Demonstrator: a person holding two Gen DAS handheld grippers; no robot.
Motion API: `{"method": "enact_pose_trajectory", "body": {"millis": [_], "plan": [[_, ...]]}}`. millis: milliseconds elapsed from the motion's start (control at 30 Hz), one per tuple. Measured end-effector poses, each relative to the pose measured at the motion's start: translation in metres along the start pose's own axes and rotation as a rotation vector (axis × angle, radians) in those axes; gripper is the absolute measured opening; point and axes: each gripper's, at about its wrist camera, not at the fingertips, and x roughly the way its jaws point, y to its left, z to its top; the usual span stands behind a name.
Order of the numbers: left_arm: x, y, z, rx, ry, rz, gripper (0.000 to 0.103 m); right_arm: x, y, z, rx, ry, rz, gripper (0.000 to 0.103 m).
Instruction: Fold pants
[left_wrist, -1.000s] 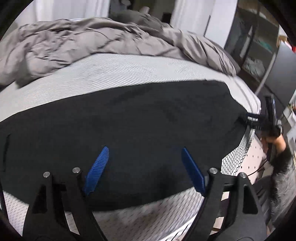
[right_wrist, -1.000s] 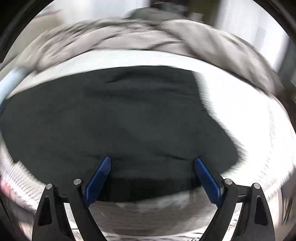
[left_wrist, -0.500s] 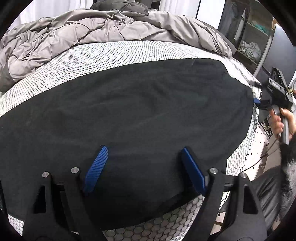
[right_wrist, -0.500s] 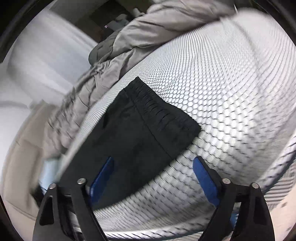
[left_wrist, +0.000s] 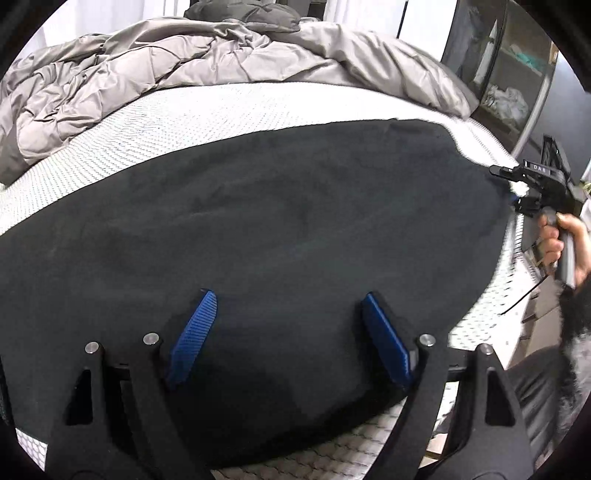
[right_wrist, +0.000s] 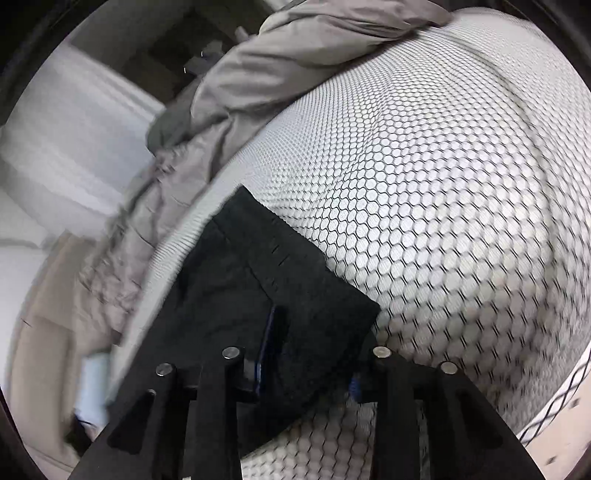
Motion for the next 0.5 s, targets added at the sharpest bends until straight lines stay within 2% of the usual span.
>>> {"method": "enact_pose_trajectory", "body": {"millis": [33,67,133,200,233,267,367,500], "plan": [[-0.002,-0.002,0.001,0.004,-0.011,-0.018,0.08,-0.008,-0.002,-0.001,0.009,-0.019,0.008,0.053],[-0.003,-0.005,0.002,0.01,-0.023,-0.031,0.08,-0.012,-0.006,-0.003,0.031,-0.027,0.03,0.06],[0.002,-0.016,0.003,0.042,-0.02,-0.041,0.08,-0.01,-0.014,-0.003,0.091,-0.012,0.12,0.061],[0.015,-0.025,0.0,0.076,0.027,-0.004,0.081,0.001,-0.022,-0.001,0.143,0.014,0.153,0.06],[0.018,-0.028,-0.002,0.082,0.031,0.011,0.081,0.008,-0.024,0.001,0.16,0.01,0.148,0.049],[0.018,-0.029,-0.003,0.087,0.025,0.018,0.081,0.011,-0.022,0.003,0.162,0.002,0.135,0.027],[0.012,-0.025,-0.007,0.069,0.029,-0.042,0.082,0.009,-0.005,0.009,0.146,-0.054,0.139,0.013],[-0.008,-0.001,-0.013,-0.003,0.006,-0.127,0.082,-0.003,0.073,0.014,-0.036,-0.13,0.186,0.012]]}}
